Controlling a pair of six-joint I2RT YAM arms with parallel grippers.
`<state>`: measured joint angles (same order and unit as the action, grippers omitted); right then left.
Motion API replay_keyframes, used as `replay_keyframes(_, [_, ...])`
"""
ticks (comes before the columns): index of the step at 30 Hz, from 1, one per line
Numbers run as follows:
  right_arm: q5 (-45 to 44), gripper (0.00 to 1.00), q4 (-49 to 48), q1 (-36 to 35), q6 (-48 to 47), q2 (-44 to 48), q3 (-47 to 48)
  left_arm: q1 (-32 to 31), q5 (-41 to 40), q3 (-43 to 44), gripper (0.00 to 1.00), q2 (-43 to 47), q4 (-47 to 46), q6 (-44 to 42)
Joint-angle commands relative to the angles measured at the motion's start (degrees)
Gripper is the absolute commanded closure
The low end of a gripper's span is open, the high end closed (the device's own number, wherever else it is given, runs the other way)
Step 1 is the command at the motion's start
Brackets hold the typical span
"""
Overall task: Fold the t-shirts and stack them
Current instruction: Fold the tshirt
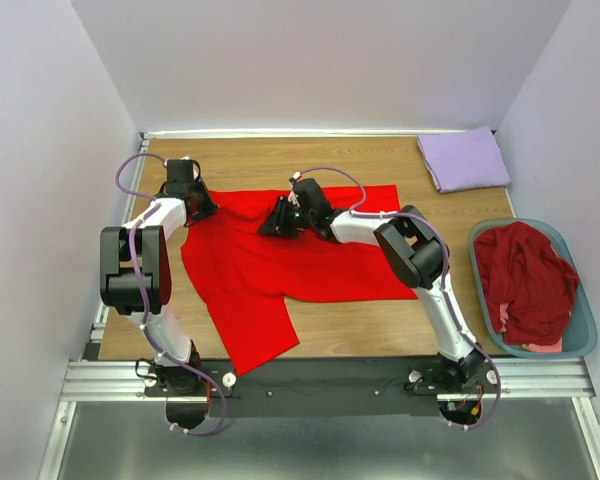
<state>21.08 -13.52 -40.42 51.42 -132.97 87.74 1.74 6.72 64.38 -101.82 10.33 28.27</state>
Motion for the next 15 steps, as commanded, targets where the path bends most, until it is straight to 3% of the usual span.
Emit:
replay_keyframes(1, [-6.0,0.61,0.5,-0.6,1.6,-1.2,1.7,-0.3,0.8,1.0,0.99,0.0,-1.0,-0.9])
replay_keyframes(11, [-8.6,0.61,-0.4,-0.9,3.6,-3.3,3.7,-0.4,1.0,0.9,0.99,0.5,-0.9,-0.8])
replay_keyframes(15, [-7.4,0.68,-0.9,-1.1,4.0,-4.2,4.4,-0.4,0.9,0.8,0.99,0.8,-0.8,-0.7])
